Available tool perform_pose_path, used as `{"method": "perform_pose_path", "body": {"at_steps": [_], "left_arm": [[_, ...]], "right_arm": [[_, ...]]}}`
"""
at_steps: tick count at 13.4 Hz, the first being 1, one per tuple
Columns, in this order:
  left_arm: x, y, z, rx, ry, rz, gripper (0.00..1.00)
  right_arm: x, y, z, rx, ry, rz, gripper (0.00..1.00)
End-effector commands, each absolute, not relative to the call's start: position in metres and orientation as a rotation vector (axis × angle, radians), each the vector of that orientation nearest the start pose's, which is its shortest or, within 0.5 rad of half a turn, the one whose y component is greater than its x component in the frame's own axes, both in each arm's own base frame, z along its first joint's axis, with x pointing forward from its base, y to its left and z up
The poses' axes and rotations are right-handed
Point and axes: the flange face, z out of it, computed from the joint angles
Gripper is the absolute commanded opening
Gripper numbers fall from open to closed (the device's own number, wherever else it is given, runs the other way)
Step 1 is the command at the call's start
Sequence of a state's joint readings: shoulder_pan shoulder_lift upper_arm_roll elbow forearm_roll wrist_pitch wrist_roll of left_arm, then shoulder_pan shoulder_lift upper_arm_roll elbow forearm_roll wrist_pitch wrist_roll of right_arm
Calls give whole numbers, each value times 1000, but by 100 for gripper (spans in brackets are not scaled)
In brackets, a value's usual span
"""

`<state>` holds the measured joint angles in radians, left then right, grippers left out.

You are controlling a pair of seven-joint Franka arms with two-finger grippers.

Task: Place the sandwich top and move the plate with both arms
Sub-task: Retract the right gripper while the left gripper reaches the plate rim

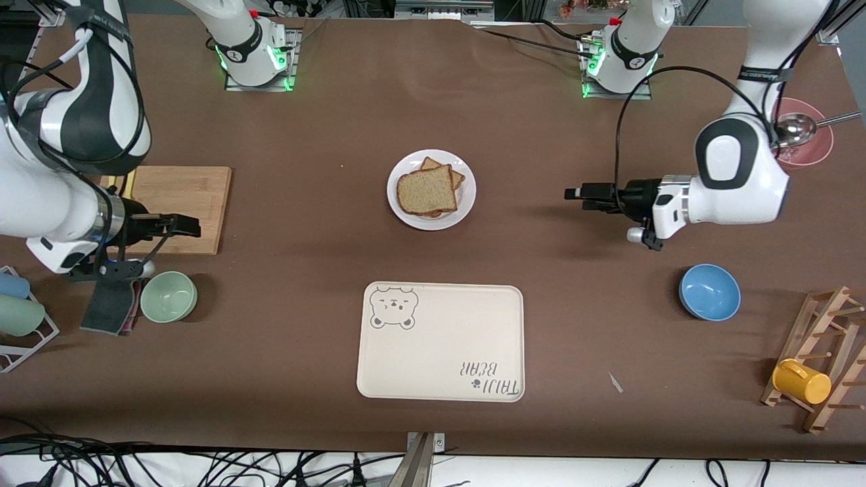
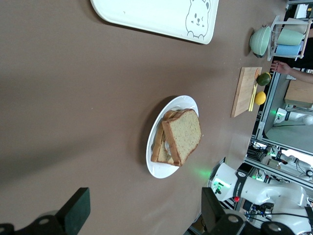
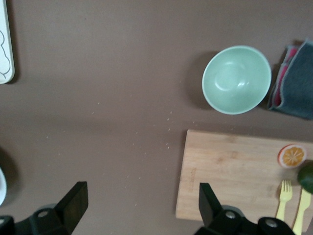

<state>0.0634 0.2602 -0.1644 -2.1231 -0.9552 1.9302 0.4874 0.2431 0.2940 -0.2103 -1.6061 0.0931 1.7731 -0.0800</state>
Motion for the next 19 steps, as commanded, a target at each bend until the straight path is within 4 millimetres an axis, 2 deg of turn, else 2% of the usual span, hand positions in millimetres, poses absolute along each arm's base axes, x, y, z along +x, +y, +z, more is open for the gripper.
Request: {"method": "perform_pose_path", "body": {"at_steps": [1,4,6,7,8,9,10,11,13,16,19], "left_arm": [[517,-143,251,2192,-11,-239,100],[508,-172,227,2148,21,-192,100],[498,-191,209,2139,40,-147,100],[492,-199,199,2134,39,-123,100],[486,-208,190,2131,45,-103,100],[482,-215,183,2122,50,-88,100],[478,-221,176,2110,55,-77,100],[471,-230,168,2097,49,-76,100],[461,-241,152,2065,53,-57,100],[450,-252,142,2053,48,-66,99],[436,-272,133,2026,46,-51,99]], "right_arm": [[588,22,487,-3094,-132,43,100],[555,-8,551,-3113,-85,46,100],[551,-42,572,-3129,-20,-1,100],[547,-39,581,-3132,-14,23,100],[543,-31,602,-3152,-35,9,100],[542,-27,609,-3149,9,13,100],[545,-26,606,-3142,110,15,100],[551,-25,601,-3140,135,19,100],[554,-23,599,-3141,106,5,100],[558,-27,590,-3133,104,38,100],[559,-20,598,-3134,85,24,100]]}}
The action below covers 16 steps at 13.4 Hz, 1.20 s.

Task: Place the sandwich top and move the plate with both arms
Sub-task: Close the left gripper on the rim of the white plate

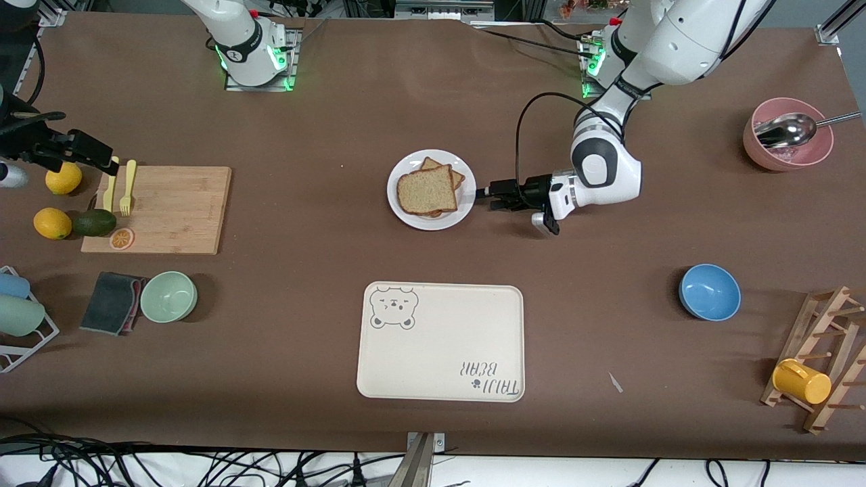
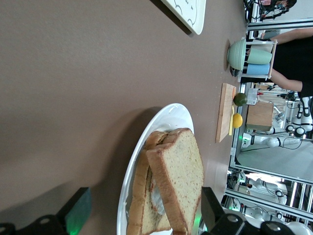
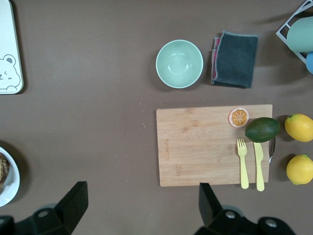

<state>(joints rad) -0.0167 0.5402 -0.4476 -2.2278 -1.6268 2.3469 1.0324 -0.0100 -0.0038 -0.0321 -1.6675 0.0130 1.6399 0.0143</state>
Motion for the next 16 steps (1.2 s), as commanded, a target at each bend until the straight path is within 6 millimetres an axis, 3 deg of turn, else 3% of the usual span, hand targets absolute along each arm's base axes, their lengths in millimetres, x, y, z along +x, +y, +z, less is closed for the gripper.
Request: {"method": "perform_pose_path", "body": {"at_steps": [1,6,14,16], "left_arm": [[433,-274,128,2025,49,-48,98],[423,-284,115,2041,38,-28,89],[422,-284,113,2041,17,-20,43],[419,-281,104,2042,-12,-7,39]], "right_arm": [[560,-20,600,-3133,82,17,100],[560,-19,599,-3130,85,21,100],[559,-20,599,-3131,87,34,100],[559,-20,599,-3131,85,33,100]]}}
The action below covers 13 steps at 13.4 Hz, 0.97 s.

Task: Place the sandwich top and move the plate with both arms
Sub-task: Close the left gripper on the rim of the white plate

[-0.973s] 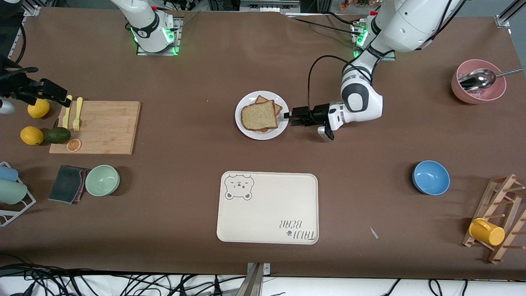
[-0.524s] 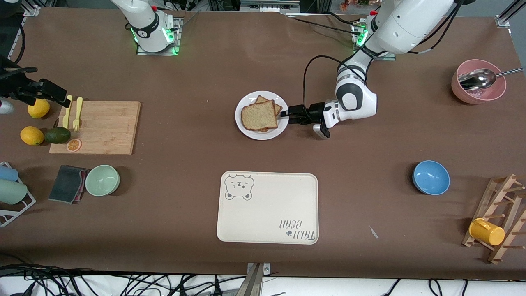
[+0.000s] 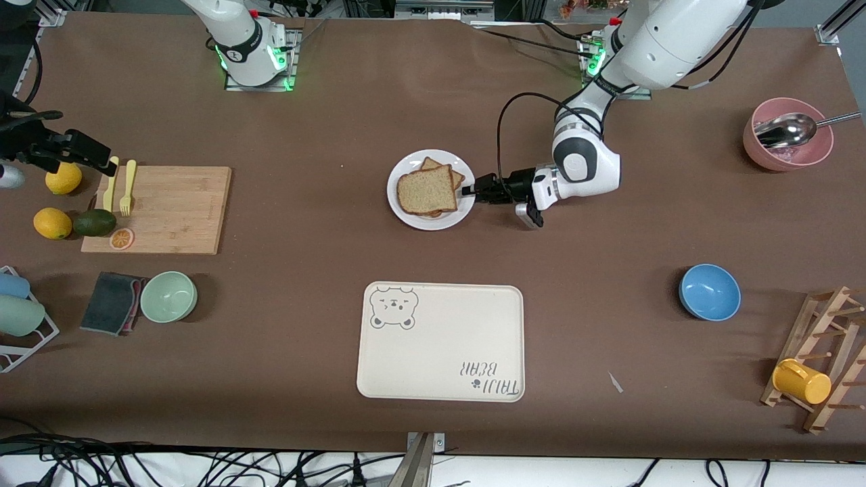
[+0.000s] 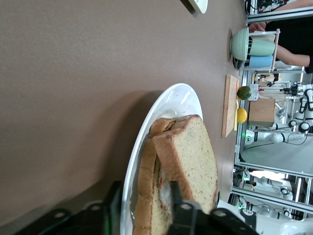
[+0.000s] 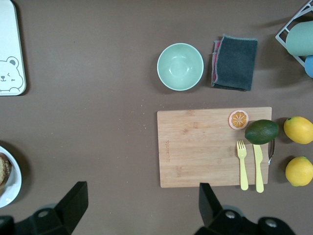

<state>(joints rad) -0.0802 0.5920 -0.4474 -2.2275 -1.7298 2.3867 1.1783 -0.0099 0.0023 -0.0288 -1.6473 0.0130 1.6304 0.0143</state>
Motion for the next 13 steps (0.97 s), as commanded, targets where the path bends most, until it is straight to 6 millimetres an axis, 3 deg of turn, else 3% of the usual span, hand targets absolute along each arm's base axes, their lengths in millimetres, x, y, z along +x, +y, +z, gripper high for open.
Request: {"method": "perform_pose_path", "body": {"at_steps": [1,5,8,13], "left_arm": [[418,-280,102,2042,-12,-7,36],[419,-281,103,2042,-14,-6,27],[418,-281,102,2042,-14,-7,13],[417,-281,101,2042,-17,-8,0]], "right_arm": [[559,-20,599,-3131,85,33,100],[559,-20,599,-3131,85,33,100],[559,-20,599,-3131,85,33,100],[558,-20,599,-3131,85,36,100]]}}
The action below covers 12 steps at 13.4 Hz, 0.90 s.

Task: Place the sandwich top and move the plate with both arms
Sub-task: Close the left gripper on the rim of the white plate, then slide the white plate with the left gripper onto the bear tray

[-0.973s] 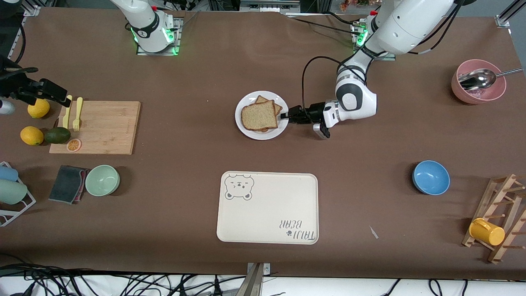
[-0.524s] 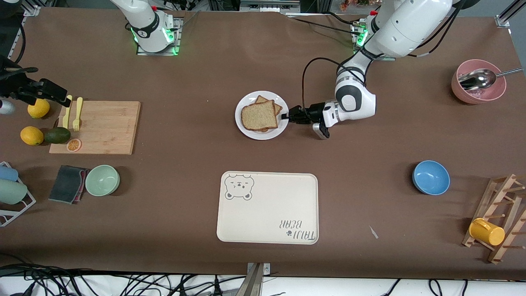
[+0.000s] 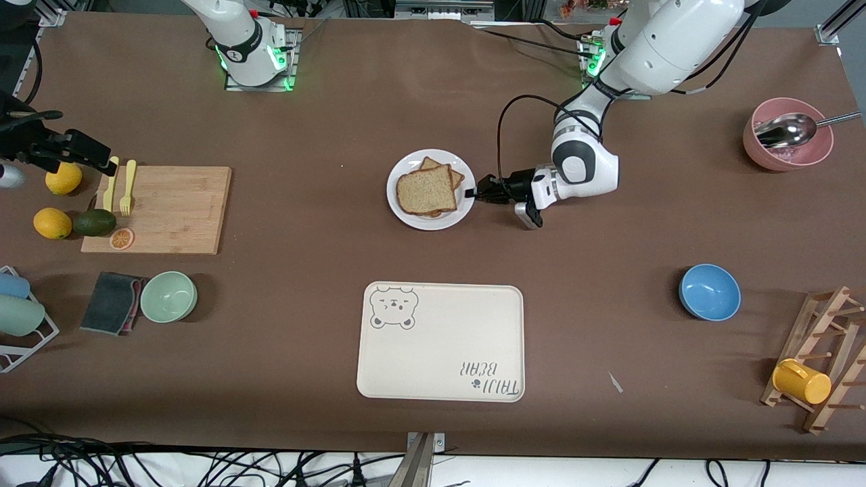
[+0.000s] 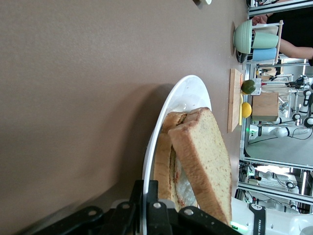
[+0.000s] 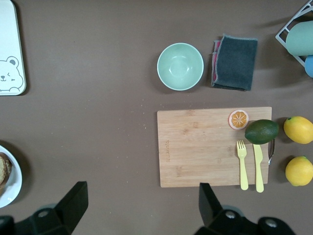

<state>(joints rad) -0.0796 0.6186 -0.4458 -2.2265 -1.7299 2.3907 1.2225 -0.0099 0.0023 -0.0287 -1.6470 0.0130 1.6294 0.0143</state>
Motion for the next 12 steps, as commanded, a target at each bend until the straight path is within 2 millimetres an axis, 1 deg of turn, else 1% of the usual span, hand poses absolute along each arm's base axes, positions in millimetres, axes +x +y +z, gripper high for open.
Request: {"method": "perform_pose_path", "body": {"at_steps": [1,5,8,10,12], "left_arm": [[417,-281,101,2042,-16,-10,0],[420,-279,102,2039,-12,-2,0],[426,-279,109,2030,-11,15,0],[436,-270,113,2019,9,36,0],[447,-270,124,2012,17,60,0]], "right_arm": [[558,-20,599,-3131,85,36,100],[558,-20,599,-3131,85,36,100],[558,-20,599,-3131,85,36,100],[558,-20,599,-3131,85,36,100],[558,-20,599,-3131,85,36,100]]}}
